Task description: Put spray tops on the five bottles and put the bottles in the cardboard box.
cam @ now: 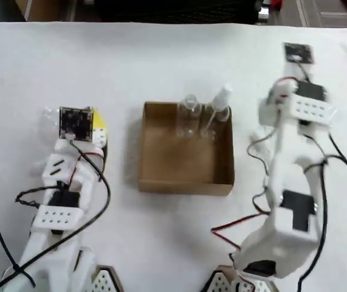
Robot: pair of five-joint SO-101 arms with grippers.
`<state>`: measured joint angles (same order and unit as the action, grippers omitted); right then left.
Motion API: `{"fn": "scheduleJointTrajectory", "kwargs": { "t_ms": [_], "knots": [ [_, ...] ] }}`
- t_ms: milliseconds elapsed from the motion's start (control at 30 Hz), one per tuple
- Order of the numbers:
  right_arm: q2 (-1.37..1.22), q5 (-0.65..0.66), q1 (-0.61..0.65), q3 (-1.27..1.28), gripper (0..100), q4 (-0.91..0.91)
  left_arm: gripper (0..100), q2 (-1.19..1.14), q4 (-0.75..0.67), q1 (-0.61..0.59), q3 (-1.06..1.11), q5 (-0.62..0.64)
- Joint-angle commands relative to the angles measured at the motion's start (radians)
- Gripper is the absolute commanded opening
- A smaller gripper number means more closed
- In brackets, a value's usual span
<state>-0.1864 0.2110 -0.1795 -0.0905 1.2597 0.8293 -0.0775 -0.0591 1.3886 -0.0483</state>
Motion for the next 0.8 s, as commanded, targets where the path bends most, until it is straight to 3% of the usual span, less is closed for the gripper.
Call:
{"fn": "scheduleJointTrajectory", "kwargs": {
  "t_ms": [0,133,433,767],
  "knots": [
    [-0.099,-0.021,0.071,-0.209,6.6,-0.013,3,0.015,-0.031,-0.008,-0.006,-0.014],
    [-0.252,-0.021,0.062,-0.399,13.9,0.01,3,0.015,-0.037,-0.008,-0.006,-0.014],
    [-0.625,-0.021,0.042,-0.89,12.2,0.205,3,0.015,-0.04,-0.004,-0.006,-0.014],
    [-0.897,-0.021,-0.012,-1.313,12.3,0.28,3,0.015,-0.04,-0.002,-0.006,-0.014]
  ]
}}
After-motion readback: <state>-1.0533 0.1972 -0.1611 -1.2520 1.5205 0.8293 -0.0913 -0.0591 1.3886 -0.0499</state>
